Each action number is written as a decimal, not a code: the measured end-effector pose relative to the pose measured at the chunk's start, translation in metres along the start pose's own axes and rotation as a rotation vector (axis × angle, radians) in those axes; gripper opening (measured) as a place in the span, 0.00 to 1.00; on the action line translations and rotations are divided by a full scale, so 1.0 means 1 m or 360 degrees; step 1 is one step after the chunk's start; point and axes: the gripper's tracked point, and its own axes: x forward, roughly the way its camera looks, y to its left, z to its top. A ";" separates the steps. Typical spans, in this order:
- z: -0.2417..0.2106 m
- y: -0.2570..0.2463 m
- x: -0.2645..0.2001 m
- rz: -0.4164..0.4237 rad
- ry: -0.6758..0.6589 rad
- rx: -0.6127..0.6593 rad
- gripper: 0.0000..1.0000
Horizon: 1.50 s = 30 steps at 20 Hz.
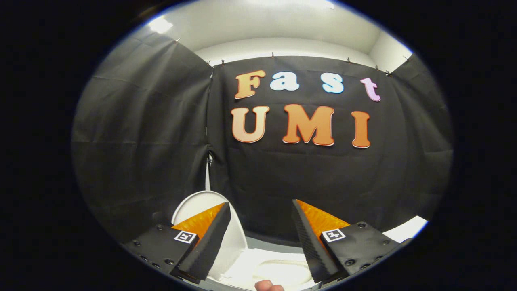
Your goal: Open the toilet lid.
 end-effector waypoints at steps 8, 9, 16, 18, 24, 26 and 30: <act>-0.022 -0.126 -0.043 -0.0180 -0.0059 0.0032 0.97; -0.026 -0.142 -0.049 -0.0208 -0.0063 0.0044 0.97; -0.056 -0.230 -0.095 -0.0302 -0.0055 0.0067 0.97; -0.062 -0.250 -0.111 -0.0343 -0.0097 0.0033 0.97; -0.118 -0.283 -0.154 -0.0441 -0.0045 -0.0031 0.97; -0.137 -0.288 -0.163 -0.0449 0.0004 0.0001 0.97; -0.156 -0.307 -0.177 -0.0524 0.0011 0.0064 0.97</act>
